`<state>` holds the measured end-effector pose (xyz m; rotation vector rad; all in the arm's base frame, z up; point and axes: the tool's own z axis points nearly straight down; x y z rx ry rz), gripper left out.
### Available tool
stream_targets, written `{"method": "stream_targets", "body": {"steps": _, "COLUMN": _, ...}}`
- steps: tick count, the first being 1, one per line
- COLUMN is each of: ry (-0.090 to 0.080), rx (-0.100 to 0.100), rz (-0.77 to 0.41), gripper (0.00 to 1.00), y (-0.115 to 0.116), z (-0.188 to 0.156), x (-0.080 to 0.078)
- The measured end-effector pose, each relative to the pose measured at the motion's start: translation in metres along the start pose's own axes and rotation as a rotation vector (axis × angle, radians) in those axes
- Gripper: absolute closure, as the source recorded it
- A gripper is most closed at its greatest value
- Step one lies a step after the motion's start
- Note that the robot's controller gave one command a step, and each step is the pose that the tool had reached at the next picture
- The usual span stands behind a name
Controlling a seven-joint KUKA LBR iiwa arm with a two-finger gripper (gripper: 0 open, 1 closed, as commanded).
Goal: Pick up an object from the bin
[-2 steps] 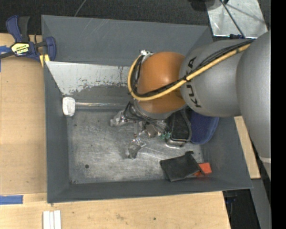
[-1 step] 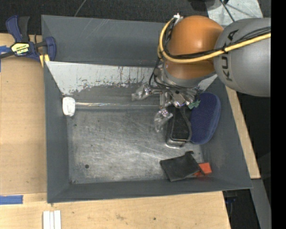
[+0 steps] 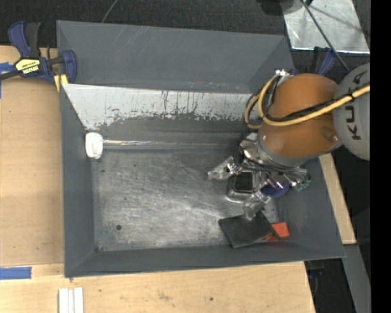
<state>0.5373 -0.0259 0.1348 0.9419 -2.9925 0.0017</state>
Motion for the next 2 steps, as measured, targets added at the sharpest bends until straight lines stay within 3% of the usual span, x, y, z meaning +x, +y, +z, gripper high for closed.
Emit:
{"method": "stream_targets", "body": {"steps": 1, "ry": -0.004, "rx": 0.001, "rz": 0.163, "gripper": 0.0, "y": -0.037, "z": 0.001, "x": 0.027}}
{"method": "stream_targets", "body": {"steps": 2, "ry": -0.012, "rx": 0.0, "rz": 0.019, "gripper": 0.0, "y": -0.076, "z": 0.045, "x": 0.003}}
